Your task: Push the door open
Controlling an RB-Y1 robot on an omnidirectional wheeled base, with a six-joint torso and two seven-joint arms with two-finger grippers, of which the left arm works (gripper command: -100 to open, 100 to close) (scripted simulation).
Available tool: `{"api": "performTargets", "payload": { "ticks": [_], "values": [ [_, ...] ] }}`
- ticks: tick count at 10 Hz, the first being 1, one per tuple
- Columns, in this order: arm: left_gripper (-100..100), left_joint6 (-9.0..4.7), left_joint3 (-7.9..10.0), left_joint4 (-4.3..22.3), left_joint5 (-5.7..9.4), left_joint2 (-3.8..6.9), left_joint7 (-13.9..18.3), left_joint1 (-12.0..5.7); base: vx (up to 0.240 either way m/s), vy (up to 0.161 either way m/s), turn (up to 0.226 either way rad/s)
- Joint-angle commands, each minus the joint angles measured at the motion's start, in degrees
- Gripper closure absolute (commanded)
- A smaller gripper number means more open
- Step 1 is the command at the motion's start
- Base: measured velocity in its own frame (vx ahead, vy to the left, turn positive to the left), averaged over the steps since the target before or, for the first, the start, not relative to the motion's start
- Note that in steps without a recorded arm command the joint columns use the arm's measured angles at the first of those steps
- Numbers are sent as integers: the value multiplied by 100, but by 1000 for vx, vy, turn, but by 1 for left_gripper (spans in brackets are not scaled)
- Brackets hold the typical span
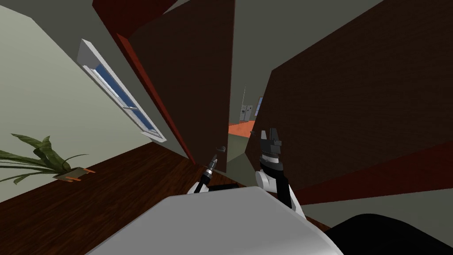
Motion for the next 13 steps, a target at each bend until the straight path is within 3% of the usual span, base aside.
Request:
{"api": "performTargets", "payload": {
  "ticks": [1,7,8,13],
  "values": [
    [-100,-20,29,43,7,-15,-9,-16,196,-68,-33],
    [-100,-65,91,139,21,-109,-31,-50,161,-63,-21],
    [100,-65,91,139,21,-109,-31,-50,-11,2,3],
    [100,-65,91,139,21,-109,-31,-50,-14,5,-1]
  ]
}}
